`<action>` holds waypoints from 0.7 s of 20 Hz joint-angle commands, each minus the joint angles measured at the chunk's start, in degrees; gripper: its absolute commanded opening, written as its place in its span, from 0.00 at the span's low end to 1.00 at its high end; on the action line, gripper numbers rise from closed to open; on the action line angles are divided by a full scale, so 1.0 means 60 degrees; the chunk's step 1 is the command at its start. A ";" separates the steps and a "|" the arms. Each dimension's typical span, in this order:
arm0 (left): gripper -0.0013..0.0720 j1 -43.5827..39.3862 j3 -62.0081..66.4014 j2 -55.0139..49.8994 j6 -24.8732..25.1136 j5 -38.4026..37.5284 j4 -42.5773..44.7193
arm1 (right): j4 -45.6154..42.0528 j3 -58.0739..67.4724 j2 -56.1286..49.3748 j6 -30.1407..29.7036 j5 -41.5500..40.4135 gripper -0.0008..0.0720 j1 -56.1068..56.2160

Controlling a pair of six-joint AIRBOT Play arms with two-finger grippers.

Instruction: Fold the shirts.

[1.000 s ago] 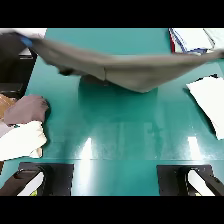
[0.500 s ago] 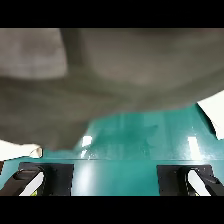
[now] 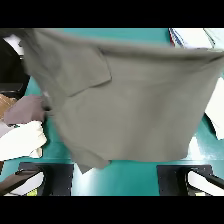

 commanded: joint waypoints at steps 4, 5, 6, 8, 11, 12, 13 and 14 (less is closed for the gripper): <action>0.05 -0.0007 -0.0863 -0.3880 0.0692 0.0525 -0.0084 | -0.0692 -0.0393 -0.3829 0.0102 -0.0404 0.04 0.0903; 0.05 -0.0007 -0.0750 -0.4317 0.0838 0.1042 -0.0102 | -0.0692 0.0058 -0.4339 0.0102 -0.0565 0.04 0.0882; 0.05 -0.0007 -0.0572 -0.4637 0.0900 0.1402 -0.0102 | -0.0652 0.0608 -0.4805 0.0102 -0.0707 0.04 0.0838; 0.05 -0.0007 -0.0200 -0.4983 0.0907 0.1803 -0.0055 | -0.0634 0.1672 -0.5413 0.0102 -0.0867 0.04 0.0794; 0.05 0.0131 0.0204 -0.4983 0.1253 0.1279 0.0047 | -0.0652 0.2473 -0.5537 0.0047 -0.0681 0.04 0.0758; 0.05 0.0226 0.0237 -0.4980 0.1395 0.0739 0.0044 | -0.0678 0.2346 -0.5399 -0.0062 -0.0608 0.04 0.0758; 0.05 0.0328 0.0182 -0.4983 0.1399 0.0106 0.0135 | -0.0729 0.2036 -0.5213 -0.0066 -0.0488 0.04 0.0758; 0.05 0.0375 0.0011 -0.4983 0.1399 -0.0382 0.0288 | -0.0725 0.1599 -0.5002 -0.0066 -0.0430 0.04 0.0758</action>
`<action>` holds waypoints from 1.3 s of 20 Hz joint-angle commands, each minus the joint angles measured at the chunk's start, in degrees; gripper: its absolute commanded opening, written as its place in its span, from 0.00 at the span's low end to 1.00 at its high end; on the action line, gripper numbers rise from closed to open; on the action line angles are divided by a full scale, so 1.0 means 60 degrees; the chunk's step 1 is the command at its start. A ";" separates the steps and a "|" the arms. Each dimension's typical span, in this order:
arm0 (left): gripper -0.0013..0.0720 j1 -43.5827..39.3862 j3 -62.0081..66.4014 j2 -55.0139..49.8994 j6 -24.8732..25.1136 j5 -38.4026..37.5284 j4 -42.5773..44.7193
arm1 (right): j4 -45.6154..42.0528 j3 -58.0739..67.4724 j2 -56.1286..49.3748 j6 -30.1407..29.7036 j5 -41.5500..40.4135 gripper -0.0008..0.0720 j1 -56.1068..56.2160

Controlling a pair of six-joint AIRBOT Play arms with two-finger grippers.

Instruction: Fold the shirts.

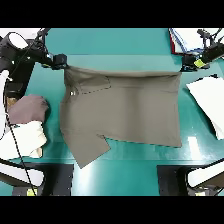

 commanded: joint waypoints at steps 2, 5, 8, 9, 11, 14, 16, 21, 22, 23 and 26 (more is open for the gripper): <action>0.05 0.0182 -0.0667 -0.0131 0.0262 -0.1377 0.0295 | -0.0080 -0.1450 0.0616 -0.0102 -0.0015 0.04 0.0015; 0.05 0.0178 -0.1774 -0.0131 0.0404 -0.0809 0.0237 | 0.0007 -0.3271 0.1209 -0.0091 -0.0572 0.04 0.0044; 0.06 0.0182 -0.2532 -0.0131 0.0346 -0.0466 0.0248 | 0.0007 -0.4444 0.1537 -0.0084 -0.0994 0.04 0.0200; 0.06 0.0182 -0.2634 -0.0131 0.0149 -0.0466 0.0255 | 0.0007 -0.4732 0.1596 -0.0051 -0.1100 0.05 0.0280; 0.77 0.0182 -0.2645 -0.0109 0.0087 -0.0535 0.0240 | 0.0011 -0.4929 0.1596 -0.0051 -0.1096 0.59 0.0339; 0.76 0.0182 -0.2656 0.0415 -0.0102 -0.1184 0.0350 | 0.0215 -0.4812 0.1781 -0.0055 -0.0426 0.63 0.0339; 0.76 0.0182 -0.3093 0.1399 -0.0120 -0.1563 0.1239 | 0.0164 -0.4863 0.2371 -0.0076 0.0011 0.63 0.0339; 0.76 0.0182 -0.6998 0.4663 -0.0747 -0.1260 0.2135 | 0.0262 -0.6634 0.5053 -0.0098 -0.0466 0.63 0.0339; 0.76 0.0182 -0.7927 0.5242 -0.0980 -0.1202 0.2091 | 0.0262 -0.6980 0.5482 -0.0098 -0.0576 0.63 0.0339; 0.76 0.0182 -0.8772 0.5730 -0.1140 -0.1126 0.1920 | 0.0262 -0.7260 0.5858 -0.0098 -0.0648 0.63 0.0339; 0.76 0.0182 -1.0531 0.6601 -0.1140 -0.1038 0.1005 | 0.0262 -0.7726 0.6586 -0.0098 -0.0849 0.63 0.0339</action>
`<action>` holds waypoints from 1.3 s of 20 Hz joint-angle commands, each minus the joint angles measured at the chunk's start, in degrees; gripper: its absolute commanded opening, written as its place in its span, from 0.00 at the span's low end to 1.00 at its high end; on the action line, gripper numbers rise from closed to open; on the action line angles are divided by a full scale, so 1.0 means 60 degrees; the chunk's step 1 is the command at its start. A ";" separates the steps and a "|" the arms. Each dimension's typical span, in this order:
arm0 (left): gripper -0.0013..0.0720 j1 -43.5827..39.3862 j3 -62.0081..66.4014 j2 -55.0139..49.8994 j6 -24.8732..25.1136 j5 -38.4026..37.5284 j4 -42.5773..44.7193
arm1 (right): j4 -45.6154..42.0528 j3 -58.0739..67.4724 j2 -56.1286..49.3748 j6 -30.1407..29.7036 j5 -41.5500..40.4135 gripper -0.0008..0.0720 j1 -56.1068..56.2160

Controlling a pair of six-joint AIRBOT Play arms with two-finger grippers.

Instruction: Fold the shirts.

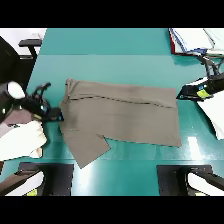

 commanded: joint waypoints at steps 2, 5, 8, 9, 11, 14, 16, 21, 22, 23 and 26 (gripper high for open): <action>0.76 -0.0004 -0.2459 0.1220 -0.0208 0.0259 -0.1071 | 0.0015 -0.0535 0.1031 -0.0004 -0.0288 0.63 0.0004; 0.76 -0.0004 -0.3085 0.1246 -0.0208 0.0670 -0.1537 | 0.0015 -0.0535 0.1220 -0.0004 -0.0397 0.63 0.0004; 0.76 -0.0004 -0.3395 0.1246 0.0029 0.1293 -0.2528 | 0.0018 -0.0532 0.1209 -0.0004 -0.0401 0.63 0.0004; 0.76 -0.0004 -0.3432 0.1246 0.0109 0.1402 -0.2688 | 0.0022 -0.0528 0.1209 0.0000 -0.0397 0.63 0.0007; 0.68 -0.0004 -0.3428 0.1246 0.0142 0.1410 -0.2779 | -0.0018 -0.0532 0.1209 -0.0004 -0.0350 0.63 0.0000; 0.05 0.0000 -0.3337 0.1249 0.0430 0.1293 -0.3064 | -0.0135 -0.0543 0.1195 -0.0321 0.0025 0.63 -0.0007; 0.05 -0.0004 -0.2951 0.1293 0.0557 0.0969 -0.3078 | -0.0386 -0.0648 0.1027 -0.0375 0.0761 0.63 -0.0328; 0.05 -0.0004 -0.2208 0.2146 0.0572 0.0412 -0.2874 | -0.0568 -0.3712 0.1395 -0.0375 0.0849 0.64 -0.2954; 0.05 -0.0004 -0.2211 0.2178 0.0576 0.0397 -0.2860 | -0.0481 -0.4473 0.1392 -0.0379 0.0801 0.64 -0.3585; 0.05 -0.0004 -0.2215 0.2178 0.0576 0.0404 -0.2856 | -0.0237 -0.5111 0.1377 -0.0412 0.0750 0.64 -0.4091; 0.05 -0.0004 -0.2211 0.2175 0.0572 0.0594 -0.2860 | 0.1169 -0.6521 0.1377 -0.0976 0.0266 0.63 -0.4816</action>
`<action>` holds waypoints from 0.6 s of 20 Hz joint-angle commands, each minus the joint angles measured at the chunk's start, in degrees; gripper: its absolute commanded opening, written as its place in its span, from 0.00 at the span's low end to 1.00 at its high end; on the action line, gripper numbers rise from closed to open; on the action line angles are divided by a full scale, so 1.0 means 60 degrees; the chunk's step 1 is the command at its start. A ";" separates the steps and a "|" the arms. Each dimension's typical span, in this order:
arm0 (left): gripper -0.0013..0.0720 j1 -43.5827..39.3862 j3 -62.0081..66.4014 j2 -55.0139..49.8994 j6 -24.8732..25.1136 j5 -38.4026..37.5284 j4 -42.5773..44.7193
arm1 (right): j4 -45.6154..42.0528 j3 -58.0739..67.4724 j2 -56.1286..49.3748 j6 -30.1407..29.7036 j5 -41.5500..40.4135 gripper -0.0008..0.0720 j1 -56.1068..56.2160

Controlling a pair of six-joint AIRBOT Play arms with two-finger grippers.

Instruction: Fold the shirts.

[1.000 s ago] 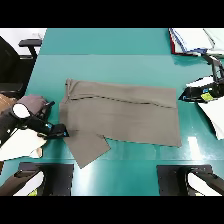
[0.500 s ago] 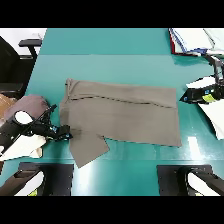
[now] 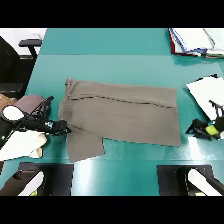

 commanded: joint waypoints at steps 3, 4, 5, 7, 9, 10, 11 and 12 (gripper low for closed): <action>0.05 0.0004 0.0066 0.0076 0.0018 0.0073 0.0011 | 0.1351 -0.1923 0.0022 -0.0379 -0.0707 0.63 -0.0455; 0.05 0.0004 0.0066 0.0076 0.0018 0.0087 0.0015 | 0.1384 -0.1927 0.0022 -0.0375 -0.0765 0.62 -0.0178; 0.05 0.0007 0.0066 0.0073 0.0022 0.0069 0.0029 | 0.1377 -0.1916 0.0022 -0.0375 -0.0801 0.60 0.0102; 0.05 0.0004 0.0066 0.0076 0.0102 -0.0080 0.0047 | 0.1362 -0.1905 0.0022 -0.0368 -0.0867 0.42 0.0627; 0.05 0.0004 0.0095 0.0076 0.0175 -0.0663 0.0171 | 0.1348 -0.1905 0.0029 -0.0372 -0.0874 0.13 0.0987; 0.05 0.0004 0.0153 0.0076 0.0197 -0.1107 0.0357 | 0.1315 -0.1905 0.0095 -0.0372 -0.0790 0.04 0.1129; 0.05 0.0004 0.0229 0.0076 0.0193 -0.1461 0.0608 | 0.1246 -0.1902 0.0284 -0.0372 -0.0674 0.04 0.1235; 0.05 0.0004 0.0266 0.0131 0.0182 -0.1752 0.0823 | 0.1100 -0.1905 0.0586 -0.0357 -0.0568 0.04 0.1279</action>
